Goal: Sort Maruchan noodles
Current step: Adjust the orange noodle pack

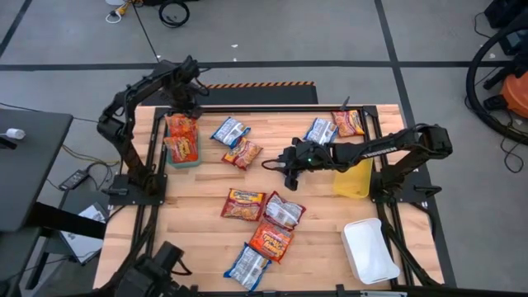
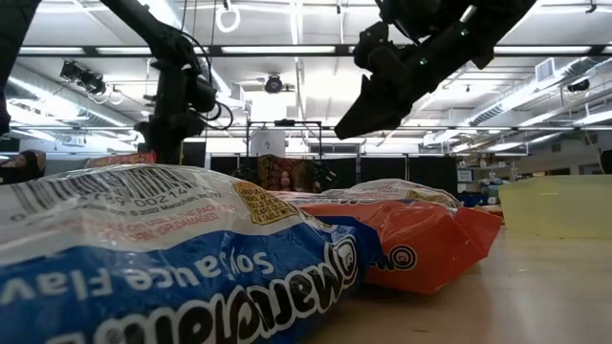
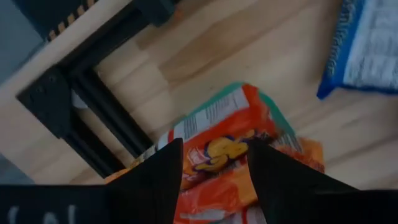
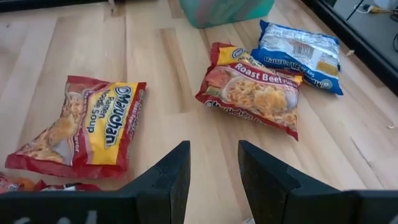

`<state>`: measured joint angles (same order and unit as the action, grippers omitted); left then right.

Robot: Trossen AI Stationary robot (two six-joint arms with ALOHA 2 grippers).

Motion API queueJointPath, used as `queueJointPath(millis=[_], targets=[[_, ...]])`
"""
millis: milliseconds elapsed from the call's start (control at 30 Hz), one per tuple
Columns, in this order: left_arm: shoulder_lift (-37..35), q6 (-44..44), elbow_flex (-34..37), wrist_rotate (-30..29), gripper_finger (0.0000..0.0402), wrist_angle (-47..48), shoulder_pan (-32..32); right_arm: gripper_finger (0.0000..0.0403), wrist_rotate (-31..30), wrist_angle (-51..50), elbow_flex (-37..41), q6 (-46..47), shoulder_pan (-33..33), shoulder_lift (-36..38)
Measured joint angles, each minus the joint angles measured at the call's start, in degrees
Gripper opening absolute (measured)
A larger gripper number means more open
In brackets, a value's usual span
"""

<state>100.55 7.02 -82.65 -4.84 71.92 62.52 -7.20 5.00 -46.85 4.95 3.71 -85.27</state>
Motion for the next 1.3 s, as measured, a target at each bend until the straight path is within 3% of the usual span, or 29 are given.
queueJointPath(millis=[167,367,500,633,700,767,1000,1300], targets=[[1.5,7.6,0.1,2.9,0.0186,1.2,2.3,0.014,4.2,-0.1,0.0,0.0,1.5,0.0],[4.9,13.3,0.3,3.9,0.0171,5.2,4.1,0.014,5.0,-0.8,0.0,1.4,1.8,0.0],[5.1,17.8,0.3,5.6,0.0137,5.9,2.6,0.014,4.9,-0.9,0.0,1.6,1.4,0.0],[5.1,20.5,0.3,5.8,0.0072,10.7,0.6,0.014,4.2,-1.5,0.0,1.5,0.9,0.0],[5.0,19.6,0.3,5.8,0.0027,12.4,-0.4,0.014,4.0,-2.2,0.0,1.4,0.9,0.0],[4.6,16.6,0.3,5.9,0.001,13.5,-1.4,0.014,3.8,-2.4,0.0,1.4,0.9,0.0],[-0.7,10.3,0.3,5.8,0.0004,17.7,-8.3,0.014,3.3,-2.3,0.0,0.9,0.3,0.0],[-9.8,0.6,1.8,7.1,0.0002,18.0,-21.9,0.014,-2.1,-2.2,0.0,1.5,-4.2,0.0]])
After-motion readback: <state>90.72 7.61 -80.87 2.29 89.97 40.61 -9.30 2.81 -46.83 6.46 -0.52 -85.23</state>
